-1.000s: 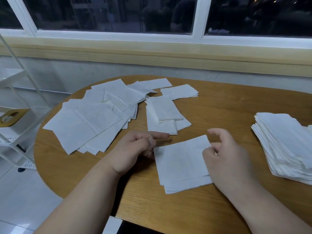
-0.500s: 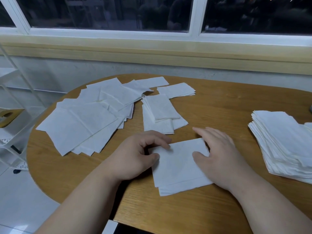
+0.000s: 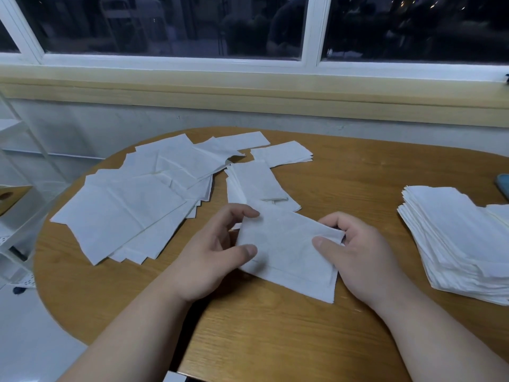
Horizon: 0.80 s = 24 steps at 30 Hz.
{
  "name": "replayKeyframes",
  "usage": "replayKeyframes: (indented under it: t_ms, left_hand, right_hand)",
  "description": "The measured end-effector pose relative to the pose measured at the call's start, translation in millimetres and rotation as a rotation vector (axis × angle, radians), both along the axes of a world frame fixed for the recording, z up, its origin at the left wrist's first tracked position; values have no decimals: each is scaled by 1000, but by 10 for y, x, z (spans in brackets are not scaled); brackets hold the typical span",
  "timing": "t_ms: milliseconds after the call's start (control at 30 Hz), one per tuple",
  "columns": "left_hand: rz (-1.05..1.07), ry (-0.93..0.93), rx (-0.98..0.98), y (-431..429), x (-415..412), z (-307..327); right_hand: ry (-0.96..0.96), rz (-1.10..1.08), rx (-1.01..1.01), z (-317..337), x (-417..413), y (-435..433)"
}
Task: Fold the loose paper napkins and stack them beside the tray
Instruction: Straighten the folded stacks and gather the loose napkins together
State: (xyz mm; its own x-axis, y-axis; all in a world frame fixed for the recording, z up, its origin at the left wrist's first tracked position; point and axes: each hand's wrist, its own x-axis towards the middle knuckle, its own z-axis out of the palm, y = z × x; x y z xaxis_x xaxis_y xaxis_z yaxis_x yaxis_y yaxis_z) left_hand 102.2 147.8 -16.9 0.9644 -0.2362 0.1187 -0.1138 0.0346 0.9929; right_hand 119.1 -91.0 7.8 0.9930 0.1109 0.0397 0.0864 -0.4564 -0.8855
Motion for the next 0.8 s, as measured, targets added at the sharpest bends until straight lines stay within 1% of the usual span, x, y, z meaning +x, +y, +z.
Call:
replayKeyframes:
  t_ms: [100,200,267,400,500,567,600,667,733,800]
  left_hand:
    - [-38,-7,99,-4,12,17]
    - [-23,-32,224,-5,31,37]
    - [-24,-25,250,0,34,40]
    - [0,24,227,-2,27,52]
    - [-6,22,235,3,24,59]
    - [-14,22,239,6,26,48]
    - [-19,25,227,2,28,39]
    - [-39,56,133,-9,35,26]
    - [-39,76,73,-9,49,15]
    - [-20,74,100,-3,56,18]
  right_hand:
    - [18,-20,36,-11,3,-19]
    - [43,1,90,-3,-24,-22]
    - [60,7,132,15,-51,-12]
    - [108,-14,219,18,-74,-2]
    - [106,-10,202,8,-82,9]
    - [97,-11,241,4,-87,-5]
    - [90,-16,278,17,-96,-21]
    - [39,-31,316,59,-114,-51]
    - [-28,-58,260,84,-123,-78]
    - [-71,-87,178,86,-125,-83]
